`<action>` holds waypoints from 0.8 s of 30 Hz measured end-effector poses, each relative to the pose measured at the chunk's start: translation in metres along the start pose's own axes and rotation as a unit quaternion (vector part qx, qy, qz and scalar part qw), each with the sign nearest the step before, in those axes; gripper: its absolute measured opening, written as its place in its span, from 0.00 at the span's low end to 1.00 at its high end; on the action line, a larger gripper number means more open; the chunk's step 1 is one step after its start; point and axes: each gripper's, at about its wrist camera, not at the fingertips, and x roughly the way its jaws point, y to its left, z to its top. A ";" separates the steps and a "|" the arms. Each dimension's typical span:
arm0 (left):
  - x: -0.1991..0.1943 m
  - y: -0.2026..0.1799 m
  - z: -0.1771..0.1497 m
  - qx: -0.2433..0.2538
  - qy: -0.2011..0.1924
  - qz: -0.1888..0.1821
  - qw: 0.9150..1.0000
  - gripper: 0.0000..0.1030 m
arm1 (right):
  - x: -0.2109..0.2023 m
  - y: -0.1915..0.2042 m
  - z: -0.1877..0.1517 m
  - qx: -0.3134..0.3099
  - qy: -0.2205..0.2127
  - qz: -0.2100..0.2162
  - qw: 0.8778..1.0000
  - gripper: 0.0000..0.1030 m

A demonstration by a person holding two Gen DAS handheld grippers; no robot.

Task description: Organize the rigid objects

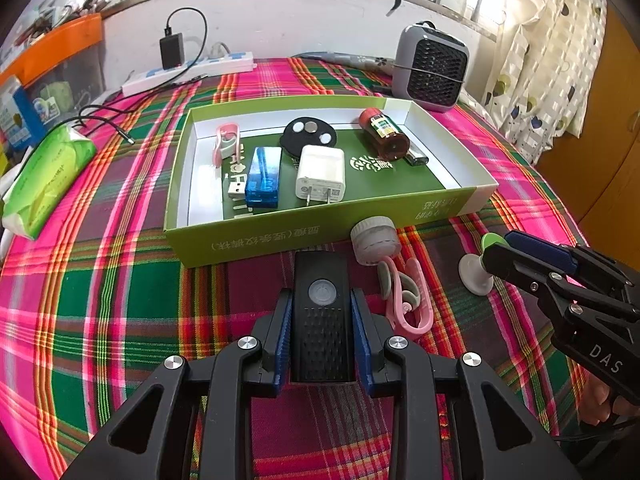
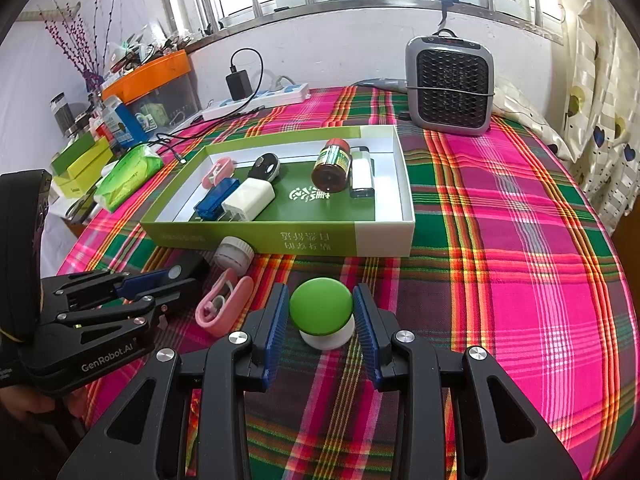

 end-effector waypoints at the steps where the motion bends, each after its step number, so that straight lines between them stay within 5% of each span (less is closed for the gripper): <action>1: -0.001 0.000 0.000 0.000 0.000 -0.001 1.000 0.26 | 0.000 0.000 0.000 -0.001 0.000 0.000 1.000 0.34; 24: -0.011 0.002 0.001 -0.008 -0.011 -0.004 1.000 0.25 | -0.004 -0.002 -0.001 -0.005 -0.006 -0.005 1.000 0.26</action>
